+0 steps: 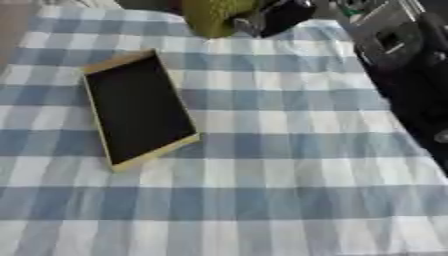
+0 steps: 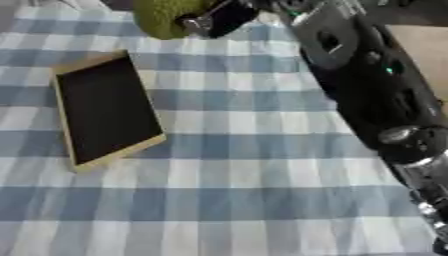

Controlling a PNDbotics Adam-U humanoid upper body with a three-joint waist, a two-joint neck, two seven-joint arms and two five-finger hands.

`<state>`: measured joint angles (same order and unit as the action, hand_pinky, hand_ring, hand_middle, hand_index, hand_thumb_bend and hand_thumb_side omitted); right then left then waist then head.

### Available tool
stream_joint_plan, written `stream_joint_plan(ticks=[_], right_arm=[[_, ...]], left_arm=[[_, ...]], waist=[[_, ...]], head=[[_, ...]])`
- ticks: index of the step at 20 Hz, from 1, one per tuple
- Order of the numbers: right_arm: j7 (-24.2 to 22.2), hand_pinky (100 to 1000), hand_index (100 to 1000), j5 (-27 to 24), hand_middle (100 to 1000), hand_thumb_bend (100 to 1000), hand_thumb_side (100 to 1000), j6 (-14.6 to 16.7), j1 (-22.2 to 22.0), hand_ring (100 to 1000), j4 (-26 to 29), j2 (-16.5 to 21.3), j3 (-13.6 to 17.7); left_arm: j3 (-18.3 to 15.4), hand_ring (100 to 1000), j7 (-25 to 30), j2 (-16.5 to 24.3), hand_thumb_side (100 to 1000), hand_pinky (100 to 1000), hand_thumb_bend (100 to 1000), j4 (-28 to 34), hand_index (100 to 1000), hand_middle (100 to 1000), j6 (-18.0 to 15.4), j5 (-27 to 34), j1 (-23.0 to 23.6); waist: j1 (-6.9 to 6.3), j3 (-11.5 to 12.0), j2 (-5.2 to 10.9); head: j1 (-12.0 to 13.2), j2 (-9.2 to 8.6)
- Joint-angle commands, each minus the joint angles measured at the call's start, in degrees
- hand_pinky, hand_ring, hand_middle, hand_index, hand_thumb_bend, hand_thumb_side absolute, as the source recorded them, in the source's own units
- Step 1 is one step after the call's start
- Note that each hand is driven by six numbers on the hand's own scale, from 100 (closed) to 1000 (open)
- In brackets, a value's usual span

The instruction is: Pick up objects on the table and place them in the box.

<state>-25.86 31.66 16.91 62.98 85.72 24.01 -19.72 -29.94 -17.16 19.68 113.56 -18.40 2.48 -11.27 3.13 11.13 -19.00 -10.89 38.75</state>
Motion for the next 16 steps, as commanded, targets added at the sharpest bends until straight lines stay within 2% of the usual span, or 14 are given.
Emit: stream_joint_plan(ticks=[1,5,9,16], right_arm=[[0.3,635,618,3.4,488,100,100,0.4,1.6,543,-0.7,-4.0,-0.9],[1.9,632,619,7.3,484,100,100,0.5,0.9,533,-3.5,-9.2,-1.9],[4.1,634,623,10.3,481,100,100,-1.5,-0.8,529,-6.7,-13.5,-2.1],[5.9,633,627,12.5,483,100,100,-2.7,-2.5,531,-10.9,-16.9,-2.2]], left_arm=[[0.1,545,0.2,2.2,466,700,127,1.0,870,748,-0.2,0.3,-0.7],[0.3,547,0.2,2.2,463,700,129,1.0,870,748,-0.4,0.5,-0.8],[0.4,547,0.3,2.2,463,700,129,1.0,869,748,-0.5,0.6,-1.0],[0.4,546,0.5,1.9,466,700,125,1.0,869,748,-0.5,0.8,-1.2]], waist=[[-0.52,0.2,1.45],[-0.67,0.5,1.52],[-0.77,0.7,1.47],[-0.74,1.0,1.20]], head=[[-0.6,0.15],[-0.8,0.24],[-0.9,0.34],[-0.6,0.11]])
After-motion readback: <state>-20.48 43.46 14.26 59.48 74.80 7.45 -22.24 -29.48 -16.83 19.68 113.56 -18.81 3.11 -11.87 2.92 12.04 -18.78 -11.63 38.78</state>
